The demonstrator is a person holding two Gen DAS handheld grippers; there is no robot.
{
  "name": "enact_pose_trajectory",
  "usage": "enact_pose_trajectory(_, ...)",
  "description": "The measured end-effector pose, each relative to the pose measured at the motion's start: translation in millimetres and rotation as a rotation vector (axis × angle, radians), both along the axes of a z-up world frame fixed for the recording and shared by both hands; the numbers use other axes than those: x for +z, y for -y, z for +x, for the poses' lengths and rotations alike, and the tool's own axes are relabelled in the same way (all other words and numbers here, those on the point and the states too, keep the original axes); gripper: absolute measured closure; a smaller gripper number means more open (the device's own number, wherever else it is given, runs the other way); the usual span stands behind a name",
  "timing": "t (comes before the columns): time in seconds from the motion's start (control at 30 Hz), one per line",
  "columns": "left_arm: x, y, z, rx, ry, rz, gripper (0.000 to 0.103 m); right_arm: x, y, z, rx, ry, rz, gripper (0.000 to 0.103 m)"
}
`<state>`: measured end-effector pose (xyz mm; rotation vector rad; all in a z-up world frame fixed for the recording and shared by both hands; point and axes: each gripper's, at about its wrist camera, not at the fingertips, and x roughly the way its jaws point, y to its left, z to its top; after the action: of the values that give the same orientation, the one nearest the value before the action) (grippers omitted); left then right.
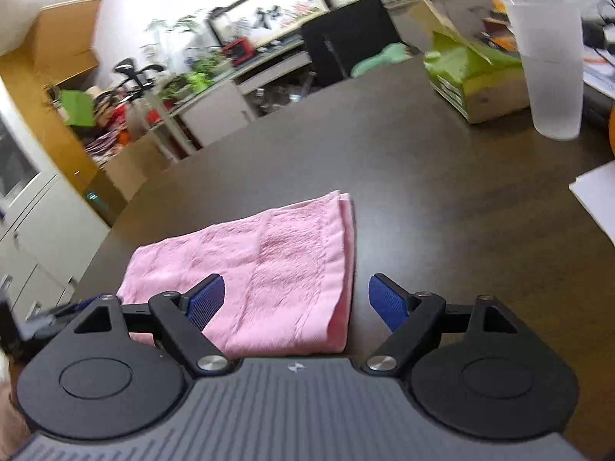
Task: Fold towel
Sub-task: 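Move the right gripper to the folded edge of the towel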
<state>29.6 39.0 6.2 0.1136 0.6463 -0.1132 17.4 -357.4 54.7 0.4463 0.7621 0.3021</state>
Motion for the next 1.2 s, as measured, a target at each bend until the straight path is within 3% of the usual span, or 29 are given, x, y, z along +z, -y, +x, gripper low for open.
enact_pose_trajectory(0.23,0,-1,-2,0.017,-0.007,-0.005,0.053,-13,-13,35,-0.012,-0.08,-0.034,0.019)
enact_pose_trajectory(0.53,0,4,-7,0.031,-0.005,0.021,0.049,-21,-14,51,0.031,-0.094,0.039,0.019)
enact_pose_trajectory(0.6,1,3,-7,0.035,-0.009,0.015,0.048,-22,-12,53,0.034,-0.1,0.05,0.026)
enact_pose_trajectory(0.67,1,2,-7,0.039,-0.013,0.007,0.046,-24,-10,55,0.044,-0.109,0.056,0.049)
enact_pose_trajectory(0.77,2,-2,-6,0.049,-0.026,-0.016,0.043,-28,-6,56,0.035,-0.118,0.048,0.074)
enact_pose_trajectory(0.9,2,-4,-8,0.055,-0.027,-0.019,0.039,-28,-3,57,0.047,-0.107,0.022,0.079)
enact_pose_trajectory(0.97,2,-4,-10,0.057,-0.026,-0.018,0.038,-22,-12,56,0.064,-0.084,-0.099,0.079)
enact_pose_trajectory(1.03,2,-5,-11,0.058,-0.028,-0.022,0.037,-17,-22,56,0.072,-0.086,-0.188,0.075)
enact_pose_trajectory(1.1,2,-6,-11,0.059,-0.03,-0.025,0.036,-12,-31,56,0.079,-0.104,-0.265,0.061)
enact_pose_trajectory(1.17,3,-6,-12,0.06,-0.032,-0.028,0.034,-12,-43,58,0.109,-0.111,-0.332,0.011)
enact_pose_trajectory(1.2,3,-7,-12,0.061,-0.034,-0.03,0.033,-14,-49,60,0.126,-0.116,-0.371,0.002)
